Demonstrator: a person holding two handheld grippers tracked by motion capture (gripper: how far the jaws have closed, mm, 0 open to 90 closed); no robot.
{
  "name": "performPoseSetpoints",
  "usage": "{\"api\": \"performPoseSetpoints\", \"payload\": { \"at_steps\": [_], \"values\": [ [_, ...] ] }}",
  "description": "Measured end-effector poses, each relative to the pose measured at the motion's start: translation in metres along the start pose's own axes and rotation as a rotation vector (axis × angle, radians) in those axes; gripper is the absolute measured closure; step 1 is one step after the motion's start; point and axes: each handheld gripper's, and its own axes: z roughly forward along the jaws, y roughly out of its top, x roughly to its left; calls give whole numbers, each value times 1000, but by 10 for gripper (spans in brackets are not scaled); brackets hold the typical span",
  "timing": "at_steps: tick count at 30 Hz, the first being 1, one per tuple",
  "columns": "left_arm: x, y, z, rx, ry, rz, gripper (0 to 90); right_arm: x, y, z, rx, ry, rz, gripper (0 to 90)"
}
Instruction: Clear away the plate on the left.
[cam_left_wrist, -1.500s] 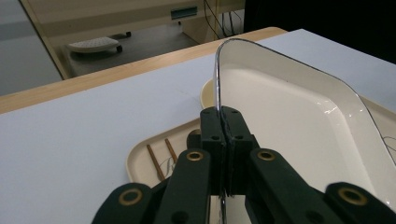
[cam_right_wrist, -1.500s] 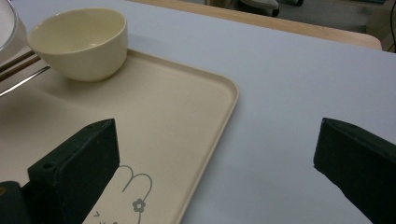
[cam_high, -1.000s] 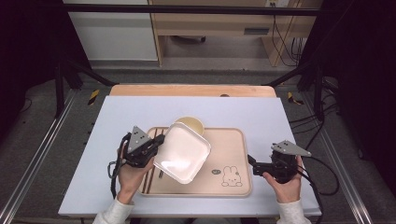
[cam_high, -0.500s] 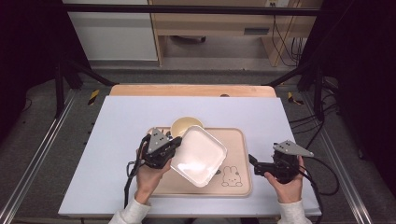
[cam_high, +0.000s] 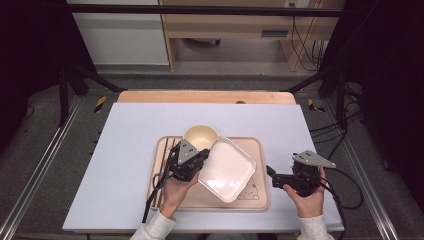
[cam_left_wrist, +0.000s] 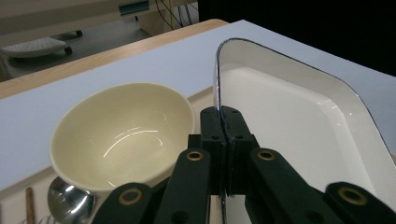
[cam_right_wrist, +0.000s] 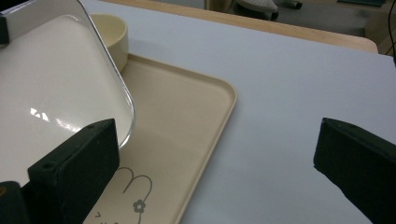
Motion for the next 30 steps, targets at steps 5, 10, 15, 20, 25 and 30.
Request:
{"api": "performPoseSetpoints", "payload": {
  "at_steps": [5,10,15,20,25,30],
  "values": [
    [-5,-2,9,16,1,4,889,0,0,-1,-5,2,4,6],
    [-10,-5,19,45,1,10,889,-1,0,0,-1,0,0,6],
    [-12,-9,30,75,-8,4,889,-1,0,0,-2,1,0,6],
    [-13,-11,35,91,-14,-2,889,-1,0,-1,-3,6,4,6],
    [-12,-13,41,111,-28,-15,889,-1,0,0,-3,6,5,6],
    [-10,-15,47,137,-34,-28,888,-1,0,-1,-5,8,4,6]
  ]
}}
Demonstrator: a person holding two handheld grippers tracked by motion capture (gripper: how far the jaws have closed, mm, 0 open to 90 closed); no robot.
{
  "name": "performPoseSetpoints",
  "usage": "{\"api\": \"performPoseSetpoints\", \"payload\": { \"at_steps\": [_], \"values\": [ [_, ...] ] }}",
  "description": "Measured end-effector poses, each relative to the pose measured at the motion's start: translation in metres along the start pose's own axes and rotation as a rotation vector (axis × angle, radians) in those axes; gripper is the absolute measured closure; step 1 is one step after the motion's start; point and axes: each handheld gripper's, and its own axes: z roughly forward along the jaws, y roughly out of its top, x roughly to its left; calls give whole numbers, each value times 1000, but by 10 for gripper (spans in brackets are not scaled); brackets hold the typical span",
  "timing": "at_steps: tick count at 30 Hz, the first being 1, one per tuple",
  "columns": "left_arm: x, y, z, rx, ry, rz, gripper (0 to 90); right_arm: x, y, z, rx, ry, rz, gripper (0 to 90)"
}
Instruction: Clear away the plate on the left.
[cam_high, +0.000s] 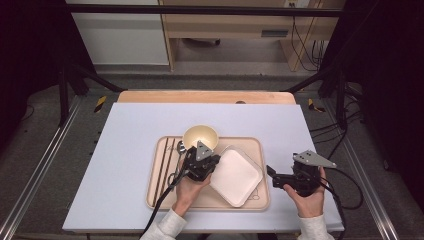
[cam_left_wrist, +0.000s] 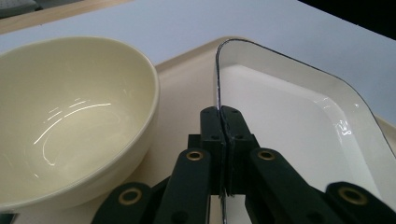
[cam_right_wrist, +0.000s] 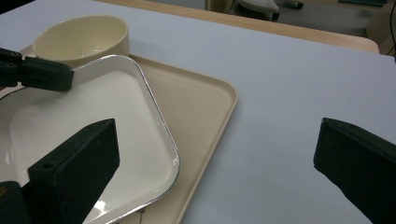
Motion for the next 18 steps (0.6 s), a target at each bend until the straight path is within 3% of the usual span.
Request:
{"api": "performPoseSetpoints", "payload": {
  "at_steps": [18],
  "values": [
    [3,-11,19,103,23,3,851,1,0,1,6,3,-2,6]
  ]
}}
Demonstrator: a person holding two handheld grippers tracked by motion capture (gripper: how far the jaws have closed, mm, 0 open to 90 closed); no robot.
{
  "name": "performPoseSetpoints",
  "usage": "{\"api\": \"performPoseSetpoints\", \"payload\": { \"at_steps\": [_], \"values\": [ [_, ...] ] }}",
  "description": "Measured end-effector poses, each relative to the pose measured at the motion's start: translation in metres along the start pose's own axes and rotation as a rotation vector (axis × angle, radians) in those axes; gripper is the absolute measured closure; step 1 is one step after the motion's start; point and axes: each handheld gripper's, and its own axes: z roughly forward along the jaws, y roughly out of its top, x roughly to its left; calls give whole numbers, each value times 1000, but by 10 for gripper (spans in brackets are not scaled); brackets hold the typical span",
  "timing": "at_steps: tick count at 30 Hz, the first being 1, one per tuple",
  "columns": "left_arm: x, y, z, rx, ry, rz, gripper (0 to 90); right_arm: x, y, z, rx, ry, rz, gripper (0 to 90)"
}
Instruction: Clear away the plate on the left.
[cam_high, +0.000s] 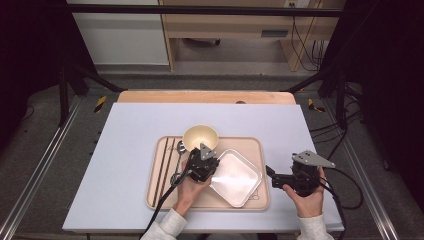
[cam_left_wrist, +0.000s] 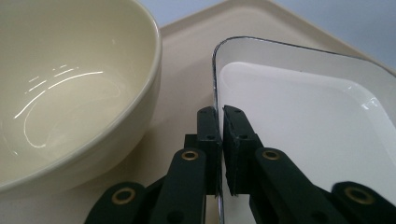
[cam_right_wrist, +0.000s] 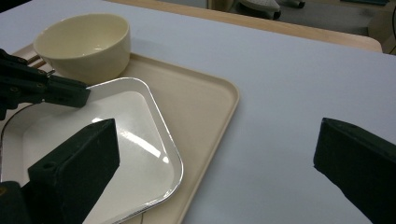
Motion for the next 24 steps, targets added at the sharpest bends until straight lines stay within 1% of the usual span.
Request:
{"api": "performPoseSetpoints", "payload": {
  "at_steps": [1,9,10,15,19,22,23,24],
  "values": [
    [0,0,1,14,0,3,851,0,0,0,0,0,0,6],
    [1,-3,6,41,6,2,833,0,0,1,4,-2,-3,6],
    [1,-3,7,44,10,9,833,0,0,1,4,0,-1,6],
    [0,-5,11,68,24,21,816,0,0,0,2,1,-1,6],
    [0,-4,9,62,27,28,804,0,0,0,1,1,-1,6],
    [-1,-3,4,56,25,32,772,0,0,1,2,0,-3,6],
    [-1,-4,1,44,22,32,744,0,0,1,4,-1,-1,6],
    [-1,-4,-1,36,21,33,744,0,0,1,4,-1,-1,6]
  ]
}}
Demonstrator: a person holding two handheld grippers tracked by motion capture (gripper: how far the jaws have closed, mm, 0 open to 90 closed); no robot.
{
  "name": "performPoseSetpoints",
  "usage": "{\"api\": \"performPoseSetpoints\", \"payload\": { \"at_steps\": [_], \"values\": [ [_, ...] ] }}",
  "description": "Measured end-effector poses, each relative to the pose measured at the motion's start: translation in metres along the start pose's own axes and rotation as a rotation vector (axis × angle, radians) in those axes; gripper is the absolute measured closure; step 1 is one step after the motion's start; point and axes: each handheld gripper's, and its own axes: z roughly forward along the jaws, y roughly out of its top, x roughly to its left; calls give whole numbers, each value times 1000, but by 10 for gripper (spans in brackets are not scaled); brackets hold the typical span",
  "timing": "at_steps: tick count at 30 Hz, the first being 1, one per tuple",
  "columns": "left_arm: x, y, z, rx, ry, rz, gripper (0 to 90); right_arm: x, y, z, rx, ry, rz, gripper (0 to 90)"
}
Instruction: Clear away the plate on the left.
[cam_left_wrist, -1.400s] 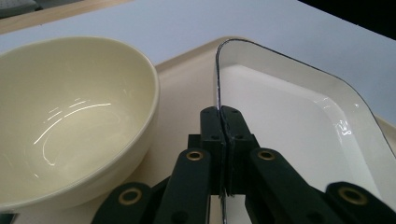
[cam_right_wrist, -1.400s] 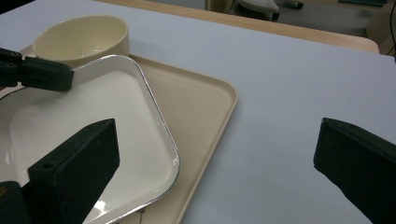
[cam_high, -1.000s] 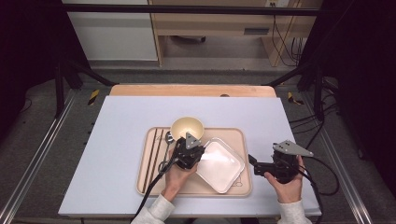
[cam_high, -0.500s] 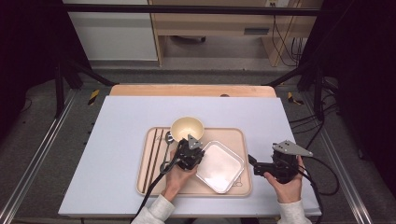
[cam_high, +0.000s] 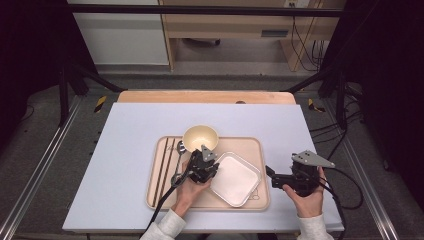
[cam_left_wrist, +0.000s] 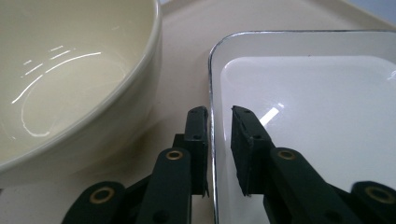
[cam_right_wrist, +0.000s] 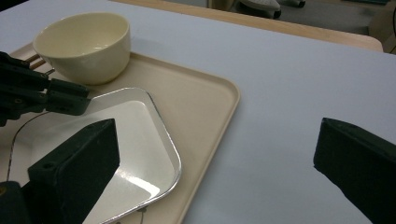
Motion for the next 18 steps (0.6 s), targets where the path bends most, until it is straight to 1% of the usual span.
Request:
{"api": "performPoseSetpoints", "payload": {
  "at_steps": [1,3,6,8,9,10,12,13,15,18],
  "values": [
    [0,0,-3,-7,-8,-5,713,0,0,0,0,0,1,6],
    [1,0,-8,-19,-16,-11,696,0,0,0,-1,-1,-1,6],
    [3,0,-18,-33,-33,-8,643,0,0,0,-2,-1,2,6],
    [4,0,-26,-48,-43,-9,605,0,0,0,-1,-3,0,6],
    [6,-1,-33,-68,-53,-11,565,0,0,0,-1,-4,2,6],
    [6,-1,-33,-68,-53,-11,543,0,0,0,-1,-4,2,6],
    [8,-2,-41,-82,-47,-8,530,0,0,0,-1,-5,5,6],
    [11,-2,-47,-101,-46,-14,507,-1,0,0,0,-7,3,6],
    [12,-2,-51,-105,-46,-13,489,-1,0,0,0,-7,3,6],
    [17,-5,-61,-113,-43,-9,466,-1,0,0,0,-8,1,6]
  ]
}}
